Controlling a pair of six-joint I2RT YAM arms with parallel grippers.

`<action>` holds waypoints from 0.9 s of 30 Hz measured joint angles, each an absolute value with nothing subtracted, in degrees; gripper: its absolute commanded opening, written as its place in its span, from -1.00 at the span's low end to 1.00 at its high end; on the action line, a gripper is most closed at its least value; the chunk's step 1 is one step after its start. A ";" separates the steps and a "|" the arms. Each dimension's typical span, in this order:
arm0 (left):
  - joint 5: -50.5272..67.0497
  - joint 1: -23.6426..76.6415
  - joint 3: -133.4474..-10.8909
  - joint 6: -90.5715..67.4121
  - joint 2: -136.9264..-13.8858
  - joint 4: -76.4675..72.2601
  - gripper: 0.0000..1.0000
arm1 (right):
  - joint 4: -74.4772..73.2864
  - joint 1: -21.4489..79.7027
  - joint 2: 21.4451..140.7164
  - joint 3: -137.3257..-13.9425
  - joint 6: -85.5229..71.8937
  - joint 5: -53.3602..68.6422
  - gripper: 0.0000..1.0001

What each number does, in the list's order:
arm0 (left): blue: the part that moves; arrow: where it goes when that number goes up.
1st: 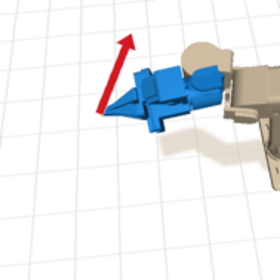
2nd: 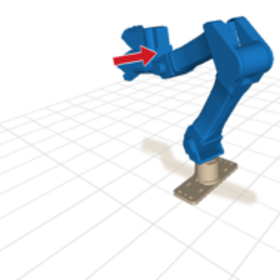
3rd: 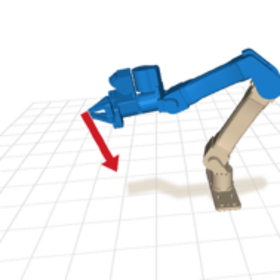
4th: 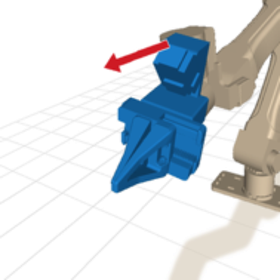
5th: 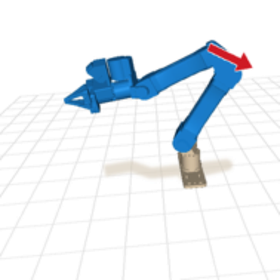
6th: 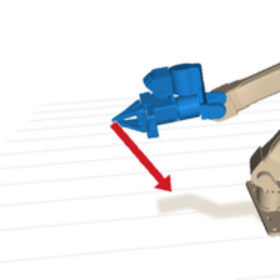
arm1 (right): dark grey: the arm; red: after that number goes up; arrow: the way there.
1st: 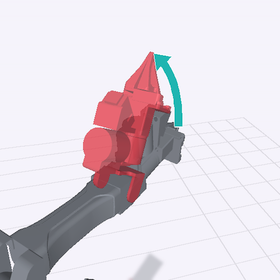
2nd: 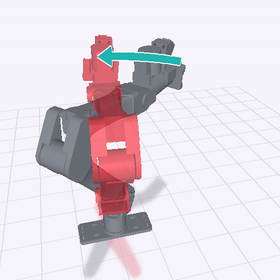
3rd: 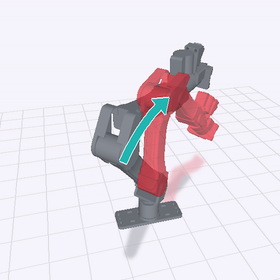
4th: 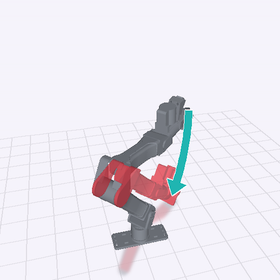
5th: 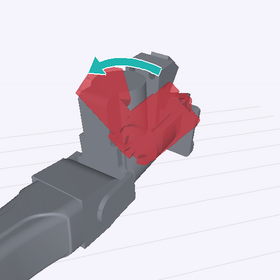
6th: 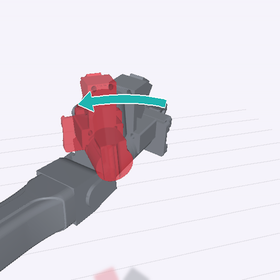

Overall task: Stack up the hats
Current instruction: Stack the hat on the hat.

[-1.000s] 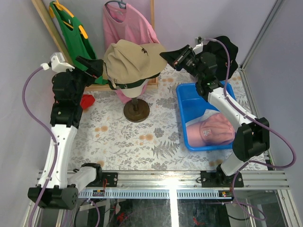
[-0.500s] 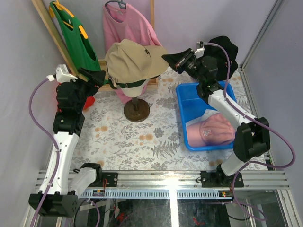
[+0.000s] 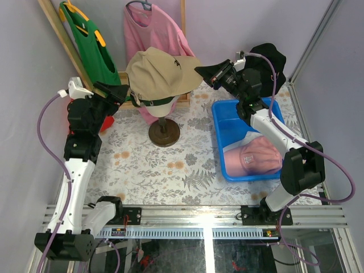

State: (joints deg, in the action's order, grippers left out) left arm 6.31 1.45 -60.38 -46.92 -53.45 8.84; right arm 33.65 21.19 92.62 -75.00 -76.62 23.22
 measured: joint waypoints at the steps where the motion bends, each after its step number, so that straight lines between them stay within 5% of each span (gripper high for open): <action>1: 6.61 1.45 -60.38 -47.05 -53.52 8.84 0.46 | 33.63 21.19 92.62 -75.00 -76.62 23.22 -1.00; 27: 7.40 1.39 -68.62 -47.72 -64.82 9.91 0.04 | 28.40 24.21 84.66 -68.75 -79.94 14.46 -1.00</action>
